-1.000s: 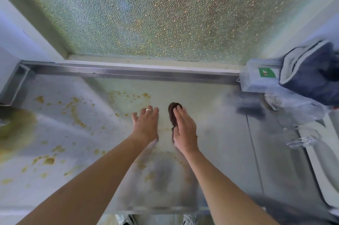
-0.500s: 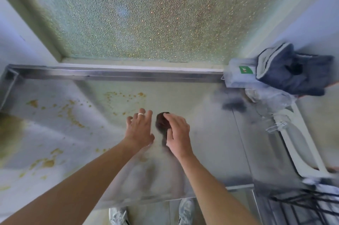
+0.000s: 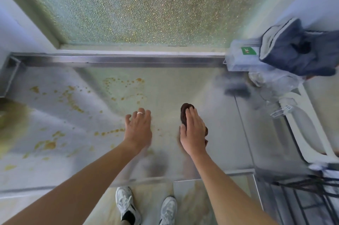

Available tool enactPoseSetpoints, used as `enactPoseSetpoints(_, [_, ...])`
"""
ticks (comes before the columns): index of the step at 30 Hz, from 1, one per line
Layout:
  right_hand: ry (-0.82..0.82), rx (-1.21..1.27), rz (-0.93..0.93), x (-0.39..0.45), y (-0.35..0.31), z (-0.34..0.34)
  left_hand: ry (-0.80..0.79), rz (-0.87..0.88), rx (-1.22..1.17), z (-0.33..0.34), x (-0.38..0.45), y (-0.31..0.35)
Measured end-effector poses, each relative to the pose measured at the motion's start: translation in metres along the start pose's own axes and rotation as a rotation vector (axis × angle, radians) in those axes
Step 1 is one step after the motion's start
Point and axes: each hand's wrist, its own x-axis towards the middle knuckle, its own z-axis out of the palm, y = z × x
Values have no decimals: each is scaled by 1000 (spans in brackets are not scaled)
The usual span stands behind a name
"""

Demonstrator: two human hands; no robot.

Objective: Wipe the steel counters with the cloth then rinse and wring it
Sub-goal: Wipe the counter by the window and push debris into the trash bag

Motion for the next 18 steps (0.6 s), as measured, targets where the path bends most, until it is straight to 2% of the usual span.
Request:
enactPoseSetpoints(9, [-82,250,-178,-44,-87,29,44,-67,-51,7,-28,1])
enactPoseSetpoints(13, [-40,137,-328,-31,-75,3,77,-118,-49,-4,-30,-23])
enactPoseSetpoints(15, [50,72,-275,-29,-49,-13,11,-148,-18,-16,-27,-39])
enactPoseSetpoints(18, [122,-16,-85,-43,-15,-19,-217,-104,125,-29,-22,-58])
